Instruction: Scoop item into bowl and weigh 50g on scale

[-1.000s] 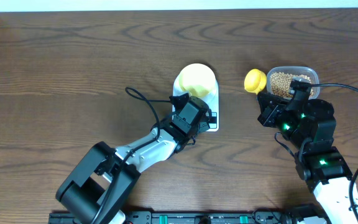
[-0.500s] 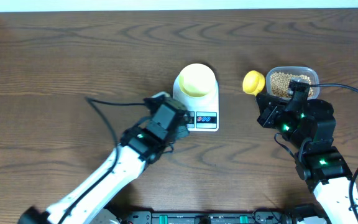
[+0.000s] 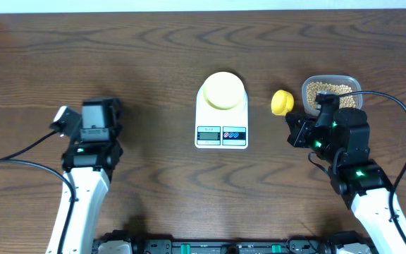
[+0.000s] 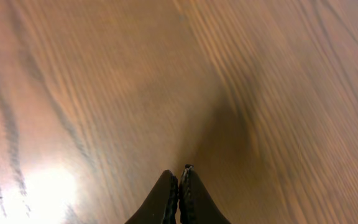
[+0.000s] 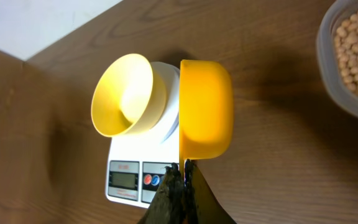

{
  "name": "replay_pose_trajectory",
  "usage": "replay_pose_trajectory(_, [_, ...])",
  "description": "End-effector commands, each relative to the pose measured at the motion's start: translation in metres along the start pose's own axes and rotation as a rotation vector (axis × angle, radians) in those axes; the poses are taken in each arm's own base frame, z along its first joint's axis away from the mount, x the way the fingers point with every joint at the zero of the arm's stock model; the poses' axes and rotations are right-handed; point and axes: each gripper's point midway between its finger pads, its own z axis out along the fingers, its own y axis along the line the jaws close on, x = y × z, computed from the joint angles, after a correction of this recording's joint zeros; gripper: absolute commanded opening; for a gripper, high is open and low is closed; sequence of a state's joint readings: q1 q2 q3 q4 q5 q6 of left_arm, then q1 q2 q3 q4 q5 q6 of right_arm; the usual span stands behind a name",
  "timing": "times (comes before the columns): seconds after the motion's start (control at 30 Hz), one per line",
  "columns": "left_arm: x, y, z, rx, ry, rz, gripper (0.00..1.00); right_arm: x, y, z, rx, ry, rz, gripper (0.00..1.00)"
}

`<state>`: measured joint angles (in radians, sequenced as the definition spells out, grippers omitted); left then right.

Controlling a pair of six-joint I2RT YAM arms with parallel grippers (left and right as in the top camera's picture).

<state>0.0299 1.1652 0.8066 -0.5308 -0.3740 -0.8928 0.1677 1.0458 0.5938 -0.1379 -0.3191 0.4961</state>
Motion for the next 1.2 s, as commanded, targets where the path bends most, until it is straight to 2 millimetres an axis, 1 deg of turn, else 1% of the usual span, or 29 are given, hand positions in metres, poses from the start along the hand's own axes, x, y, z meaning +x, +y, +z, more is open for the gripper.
replay_pose_trajectory(0.0, [-0.013,0.011,0.007,-0.030,-0.021,-0.037,0.07,-0.007,0.006,0.004,-0.024,-0.012,0.131,0.01])
replay_pose_trajectory(0.1, [-0.019,0.003,0.008,-0.002,-0.041,-0.044,0.07,-0.011,0.007,0.009,-0.032,-0.021,0.248,0.01])
replay_pose_trajectory(0.17, [-0.019,-0.003,0.009,0.029,-0.034,-0.051,0.07,-0.014,0.008,0.010,-0.041,-0.032,0.296,0.01])
replay_pose_trajectory(0.23, [-0.020,-0.008,0.012,0.041,-0.039,-0.056,0.07,-0.018,0.006,0.012,-0.035,-0.052,0.291,0.01])
replay_pose_trajectory(0.3, [-0.015,-0.012,0.018,0.050,-0.016,-0.053,0.07,-0.022,0.001,0.014,-0.010,-0.076,0.290,0.01])
replay_pose_trajectory(0.33, [-0.009,-0.017,0.022,0.068,0.016,-0.050,0.07,-0.025,0.000,0.016,-0.010,-0.086,0.281,0.01])
replay_pose_trajectory(0.43, [0.022,-0.046,0.031,0.195,0.177,-0.012,0.07,-0.031,0.008,0.019,-0.051,-0.103,0.206,0.01])
replay_pose_trajectory(0.5, [0.044,-0.065,0.031,0.280,0.278,0.023,0.07,-0.033,0.011,0.019,-0.064,-0.107,0.155,0.01])
replay_pose_trajectory(0.53, [0.056,-0.072,0.029,0.308,0.322,0.040,0.07,-0.032,0.011,0.019,-0.068,-0.103,0.144,0.01])
replay_pose_trajectory(0.57, [0.062,-0.076,0.027,0.320,0.343,0.052,0.07,-0.031,0.013,0.019,-0.075,-0.098,0.135,0.01])
replay_pose_trajectory(0.6, [0.079,-0.081,0.020,0.343,0.391,0.085,0.07,-0.028,0.019,0.019,-0.105,-0.077,0.103,0.01])
replay_pose_trajectory(0.63, [0.088,-0.085,0.014,0.357,0.420,0.105,0.07,-0.024,0.024,0.019,-0.135,-0.057,0.080,0.01])
replay_pose_trajectory(0.67, [0.105,-0.092,0.003,0.399,0.478,0.139,0.07,-0.020,0.031,0.018,-0.174,-0.034,0.061,0.01])
replay_pose_trajectory(0.7, [0.137,-0.108,-0.023,0.495,0.596,0.198,0.07,-0.014,0.041,0.016,-0.231,0.004,0.052,0.01])
replay_pose_trajectory(0.77, [0.166,-0.116,-0.045,0.542,0.683,0.244,0.07,-0.007,0.050,0.014,-0.286,0.042,0.048,0.01])
replay_pose_trajectory(0.8, [0.185,-0.117,-0.058,0.539,0.712,0.273,0.08,-0.005,0.049,0.014,-0.285,0.052,0.052,0.01])
replay_pose_trajectory(0.87, [0.199,-0.119,-0.067,0.543,0.716,0.301,0.07,-0.005,0.048,0.014,-0.282,0.049,0.025,0.01])
replay_pose_trajectory(0.93, [0.217,-0.127,-0.081,0.581,0.680,0.380,0.07,-0.005,0.047,0.014,-0.277,0.040,-0.015,0.01])
replay_pose_trajectory(0.97, [0.222,-0.129,-0.084,0.591,0.659,0.403,0.07,-0.007,0.045,0.015,-0.266,0.033,-0.014,0.01])
replay_pose_trajectory(1.03, [0.228,-0.133,-0.085,0.592,0.600,0.441,0.07,-0.010,0.041,0.016,-0.241,0.017,-0.012,0.01])
replay_pose_trajectory(1.1, [0.234,-0.135,-0.079,0.572,0.537,0.469,0.07,-0.011,0.039,0.016,-0.230,0.011,-0.011,0.01])
replay_pose_trajectory(1.17, [0.247,-0.140,-0.076,0.584,0.541,0.482,0.07,-0.010,0.039,0.016,-0.230,0.011,-0.017,0.01])
